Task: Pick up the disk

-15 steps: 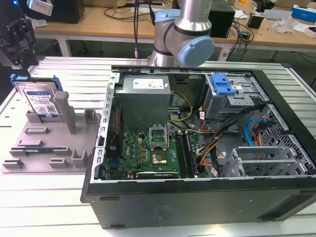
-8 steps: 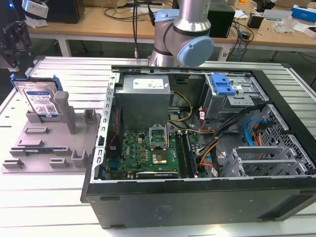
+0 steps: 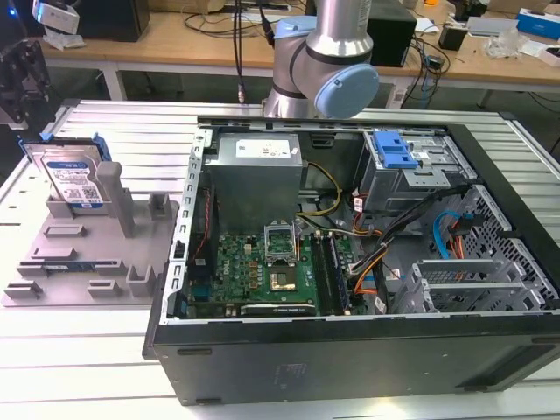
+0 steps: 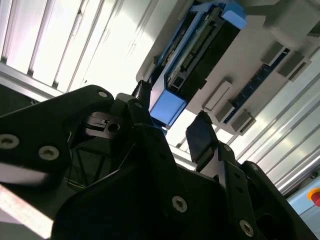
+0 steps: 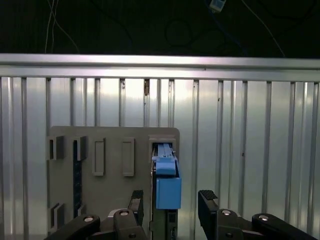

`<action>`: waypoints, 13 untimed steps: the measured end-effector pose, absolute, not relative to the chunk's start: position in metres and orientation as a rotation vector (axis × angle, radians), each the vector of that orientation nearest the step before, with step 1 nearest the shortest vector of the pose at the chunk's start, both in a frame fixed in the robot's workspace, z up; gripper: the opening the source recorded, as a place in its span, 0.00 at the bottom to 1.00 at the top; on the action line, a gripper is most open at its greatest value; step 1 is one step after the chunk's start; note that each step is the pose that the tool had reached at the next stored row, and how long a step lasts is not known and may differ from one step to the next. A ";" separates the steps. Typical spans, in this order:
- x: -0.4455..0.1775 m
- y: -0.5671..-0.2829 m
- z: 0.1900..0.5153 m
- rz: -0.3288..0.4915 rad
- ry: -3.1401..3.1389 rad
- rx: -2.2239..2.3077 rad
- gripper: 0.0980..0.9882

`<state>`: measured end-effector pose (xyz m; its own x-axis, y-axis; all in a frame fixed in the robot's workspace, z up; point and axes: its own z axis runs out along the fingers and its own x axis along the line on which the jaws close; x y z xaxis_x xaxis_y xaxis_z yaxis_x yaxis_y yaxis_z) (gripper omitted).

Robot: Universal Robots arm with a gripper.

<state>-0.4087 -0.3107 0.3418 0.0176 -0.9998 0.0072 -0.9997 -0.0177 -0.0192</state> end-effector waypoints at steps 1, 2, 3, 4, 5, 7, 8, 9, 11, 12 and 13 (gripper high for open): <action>-0.409 -0.311 0.342 -0.029 2.195 -2.235 0.52; -0.409 -0.312 0.341 -0.029 2.195 -2.235 0.52; -0.409 -0.312 0.341 -0.029 2.196 -2.234 0.52; -0.409 -0.312 0.341 -0.029 2.196 -2.234 0.52; -0.409 -0.313 0.340 -0.029 2.197 -2.234 0.52; -0.409 -0.313 0.338 -0.029 2.197 -2.233 0.52; -0.409 -0.314 0.337 -0.029 2.197 -2.233 0.52; -0.409 -0.314 0.334 -0.029 2.197 -2.233 0.52; -0.409 -0.314 0.331 -0.029 2.197 -2.233 0.52; -0.409 -0.314 0.331 -0.029 2.197 -2.233 0.52; -0.409 -0.314 0.330 -0.029 2.197 -2.233 0.52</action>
<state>-0.4087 -0.3136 0.3302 0.0164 -0.9998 0.0072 -0.9997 -0.0165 -0.0192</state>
